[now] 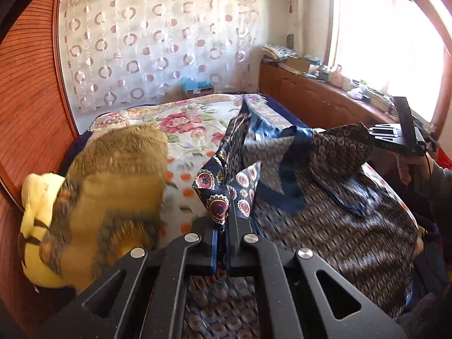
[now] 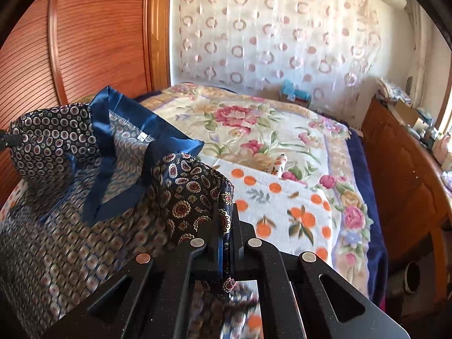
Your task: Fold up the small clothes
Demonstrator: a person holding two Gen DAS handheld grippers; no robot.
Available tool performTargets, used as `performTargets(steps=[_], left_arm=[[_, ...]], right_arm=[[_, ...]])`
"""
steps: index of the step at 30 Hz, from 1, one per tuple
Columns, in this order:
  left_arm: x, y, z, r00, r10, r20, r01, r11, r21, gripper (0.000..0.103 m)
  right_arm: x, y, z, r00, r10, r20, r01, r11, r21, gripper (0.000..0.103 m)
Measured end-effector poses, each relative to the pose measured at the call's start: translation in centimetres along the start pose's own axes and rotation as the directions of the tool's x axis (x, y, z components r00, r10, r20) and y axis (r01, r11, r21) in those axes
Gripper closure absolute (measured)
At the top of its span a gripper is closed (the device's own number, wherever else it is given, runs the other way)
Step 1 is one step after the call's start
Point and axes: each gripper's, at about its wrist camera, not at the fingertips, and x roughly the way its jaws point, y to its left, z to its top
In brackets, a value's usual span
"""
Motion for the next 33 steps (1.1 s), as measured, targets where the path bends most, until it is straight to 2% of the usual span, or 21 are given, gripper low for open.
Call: performTargets(steps=[7,13,19,26,33], left_arm=[[-0.9,-1.0,-6.3,0.999,-0.012,-0.035,0.011,0.999,-0.036,0.099],[-5.0,-0.9,-9.4,1.000,-0.007,0.012,0.008,0.995,-0.097,0.099],[-8.2,-0.4,-12.5,0.999,0.004,0.038,0.002,0.987,-0.160,0.099],[-11.3,0.7,-14.0,0.997,0.027,0.079,-0.009,0.975,-0.222,0.099],[-12.9,2.0,-15.0,0.994,0.072,0.088,-0.047,0.966,-0.254,0.099]], right_arm=[[-4.0,1.0,-6.1,1.000,0.004,0.010,-0.004,0.999,0.033,0.101],[-7.6,2.7,-9.6,1.000,0.004,0.017,-0.005,0.998,0.061,0.101],[-12.2,4.1,-12.7,0.999,0.022,0.037,-0.023,0.999,0.041,0.101],[-17.7,3.7,-15.5,0.996,0.025,0.082,-0.031,0.996,0.078,0.101],[-21.1,4.2,-18.1,0.997,0.012,0.070,-0.017,0.997,0.075,0.101]])
